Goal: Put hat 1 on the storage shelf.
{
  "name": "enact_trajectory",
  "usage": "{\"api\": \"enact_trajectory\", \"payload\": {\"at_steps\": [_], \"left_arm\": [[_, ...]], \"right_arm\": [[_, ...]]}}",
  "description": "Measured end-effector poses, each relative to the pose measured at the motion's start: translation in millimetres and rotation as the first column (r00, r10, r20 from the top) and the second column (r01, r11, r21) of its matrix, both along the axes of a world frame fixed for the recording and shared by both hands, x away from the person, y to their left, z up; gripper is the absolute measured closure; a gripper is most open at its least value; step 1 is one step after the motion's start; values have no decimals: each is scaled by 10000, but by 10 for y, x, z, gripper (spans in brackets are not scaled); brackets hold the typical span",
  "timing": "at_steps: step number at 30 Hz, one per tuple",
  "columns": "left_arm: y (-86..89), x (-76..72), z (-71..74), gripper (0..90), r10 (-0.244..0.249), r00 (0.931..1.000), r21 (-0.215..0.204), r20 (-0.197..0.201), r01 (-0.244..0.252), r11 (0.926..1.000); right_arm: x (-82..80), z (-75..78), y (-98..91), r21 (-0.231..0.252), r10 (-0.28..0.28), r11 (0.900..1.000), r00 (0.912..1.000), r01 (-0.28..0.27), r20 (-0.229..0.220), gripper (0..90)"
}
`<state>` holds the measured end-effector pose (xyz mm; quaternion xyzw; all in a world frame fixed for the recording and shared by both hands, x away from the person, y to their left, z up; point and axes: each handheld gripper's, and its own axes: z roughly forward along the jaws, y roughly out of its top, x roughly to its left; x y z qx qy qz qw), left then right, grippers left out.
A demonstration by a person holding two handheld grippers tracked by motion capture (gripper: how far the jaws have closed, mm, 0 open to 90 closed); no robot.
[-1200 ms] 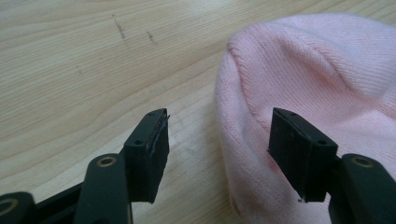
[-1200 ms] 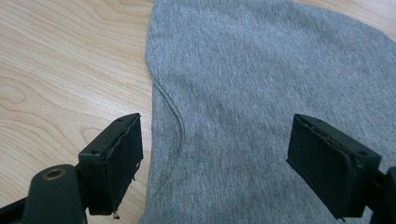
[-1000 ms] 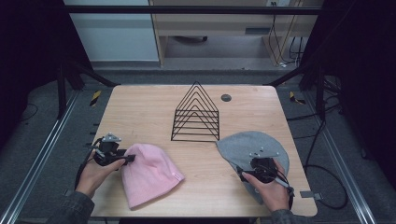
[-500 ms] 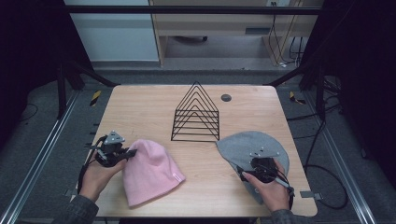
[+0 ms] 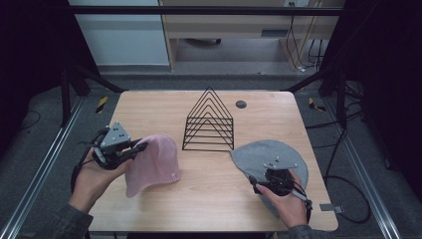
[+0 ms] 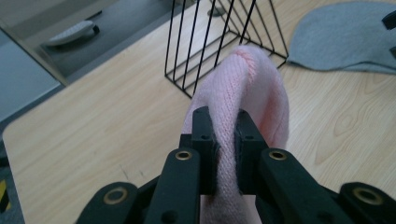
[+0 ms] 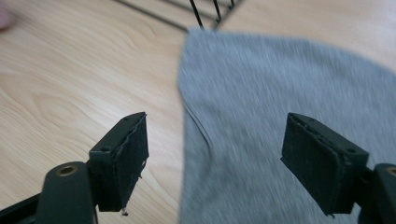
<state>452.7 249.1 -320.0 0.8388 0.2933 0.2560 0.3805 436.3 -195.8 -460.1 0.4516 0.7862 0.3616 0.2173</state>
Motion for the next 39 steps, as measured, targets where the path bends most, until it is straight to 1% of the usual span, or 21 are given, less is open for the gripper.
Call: {"api": "enact_trajectory", "payload": {"at_steps": [1, 5, 7, 9, 10, 12, 13, 15, 16, 18, 19, 21, 23, 26, 31, 32, 33, 34, 35, 36, 39], "left_arm": [[-12, 19, 53, 816, -40, 10000, -19, 53, 40, 10000], [-47, 126, 294, 816, -273, 9994, -180, 211, 277, 9995], [-64, 172, 424, 816, -361, 9987, -461, 368, 378, 9982], [-91, 210, 548, 816, -417, 9978, -650, 518, 451, 9969], [-112, 236, 667, 816, -468, 9969, -865, 630, 522, 9949], [-126, 245, 721, 816, -480, 9965, -927, 689, 543, 9942], [-143, 249, 771, 815, -491, 9958, -963, 769, 564, 9937], [-174, 252, 855, 816, -564, 9954, -1033, 771, 642, 9926], [-187, 252, 892, 816, -595, 9946, -966, 852, 677, 9930], [-210, 253, 945, 815, -705, 9932, -943, 930, 793, 9924], [-217, 249, 960, 815, -714, 9927, -934, 969, 805, 9924], [-229, 237, 992, 815, -827, 9914, -930, 1014, 922, 9914], [-246, 202, 1043, 815, -980, 9894, -971, 1073, 1086, 9893], [-253, 175, 1087, 815, -1116, 9874, -1056, 1120, 1235, 9867], [-272, 112, 1170, 815, -1380, 9822, -1138, 1274, 1527, 9817], [-271, 110, 1181, 814, -1401, 9817, -1166, 1288, 1553, 9810], [-271, 110, 1181, 814, -1401, 9817, -1166, 1288, 1553, 9810], [-274, 113, 1191, 814, -1397, 9815, -1242, 1309, 1561, 9799], [-267, 124, 1203, 814, -1443, 9814, -1261, 1265, 1602, 9790], [-262, 140, 1213, 814, -1477, 9816, -1399, 1208, 1642, 9765], [-268, 196, 1241, 813, -1464, 9813, -1424, 1246, 1637, 9762]], "right_arm": [[0, 0, 0, 0, 0, 10000, 10000, 0, 0, 234], [6, 228, 181, 137, 516, 9985, 9973, -524, 516, 266], [30, 437, 397, 152, 1107, 9935, 9898, -1125, 897, 286], [42, 500, 468, 78, 1340, 9908, 9859, -1354, 1004, 290], [67, 621, 614, 35, 1775, 9838, 9775, -1790, 1143, 301], [84, 678, 685, 112, 1975, 9797, 9736, -2001, 1147, 310], [119, 781, 826, 51, 2396, 9702, 9628, -2421, 1248, 324], [155, 864, 962, 123, 2839, 9577, 9507, -2876, 1246, 345], [155, 864, 962, 123, 2839, 9577, 9507, -2876, 1246, 345], [175, 924, 1070, 184, 3135, 9478, 9406, -3185, 1300, 361], [201, 968, 1187, 249, 3485, 9347, 9278, -3547, 1335, 368], [216, 983, 1239, 208, 3570, 9316, 9241, -3630, 1363, 372], [305, 1006, 1361, 247, 3830, 9206, 9136, -3897, 1365, 373], [383, 1017, 1442, 652, 4046, 9078, 9060, -4143, 1245, 366], [477, 1065, 1523, 654, 4278, 8969, 8956, -4374, 1221, 385], [485, 1073, 1520, 659, 4271, 8971, 8957, -4369, 1239, 444], [498, 1080, 1511, 731, 4384, 8906, 8902, -4488, 1237, 516], [498, 1080, 1511, 731, 4384, 8906, 8902, -4488, 1237, 516], [520, 1103, 1486, 901, 4606, 8769, 8790, -4722, 1232, 562], [520, 1103, 1486, 901, 4606, 8769, 8790, -4722, 1232, 631], [549, 1153, 1443, 1162, 4942, 8535, 8598, -5079, 1283, 778]]}}
